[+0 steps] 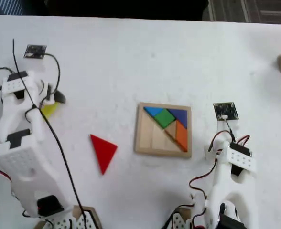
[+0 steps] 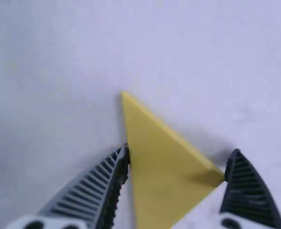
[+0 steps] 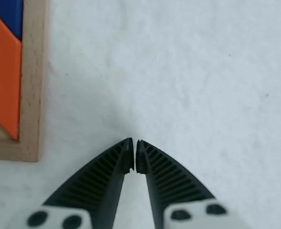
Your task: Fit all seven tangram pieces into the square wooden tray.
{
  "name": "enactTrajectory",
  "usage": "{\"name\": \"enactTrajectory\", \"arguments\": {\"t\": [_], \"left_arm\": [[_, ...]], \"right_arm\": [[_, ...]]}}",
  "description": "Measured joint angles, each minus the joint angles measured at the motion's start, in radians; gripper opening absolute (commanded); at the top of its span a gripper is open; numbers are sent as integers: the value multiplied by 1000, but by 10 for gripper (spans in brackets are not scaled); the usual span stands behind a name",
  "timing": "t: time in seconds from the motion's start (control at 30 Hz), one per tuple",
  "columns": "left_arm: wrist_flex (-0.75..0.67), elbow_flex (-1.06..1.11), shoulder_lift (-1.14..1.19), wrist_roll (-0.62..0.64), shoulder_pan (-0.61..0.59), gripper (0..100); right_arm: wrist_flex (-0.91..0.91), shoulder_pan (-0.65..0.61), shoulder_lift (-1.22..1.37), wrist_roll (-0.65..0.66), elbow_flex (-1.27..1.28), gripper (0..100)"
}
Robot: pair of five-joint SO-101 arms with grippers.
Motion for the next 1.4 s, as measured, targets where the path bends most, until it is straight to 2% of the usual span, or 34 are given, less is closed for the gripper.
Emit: {"name": "enactTrajectory", "arguments": {"t": [0.57, 0.83, 1.4], "left_arm": [[-9, -5, 14, 0, -12, 305], [-9, -5, 14, 2, -9, 124], [-9, 2, -5, 2, -9, 116]], "right_arm": [[0, 0, 0, 0, 0, 19], [0, 0, 0, 0, 0, 19], [0, 0, 0, 0, 0, 19]]}}
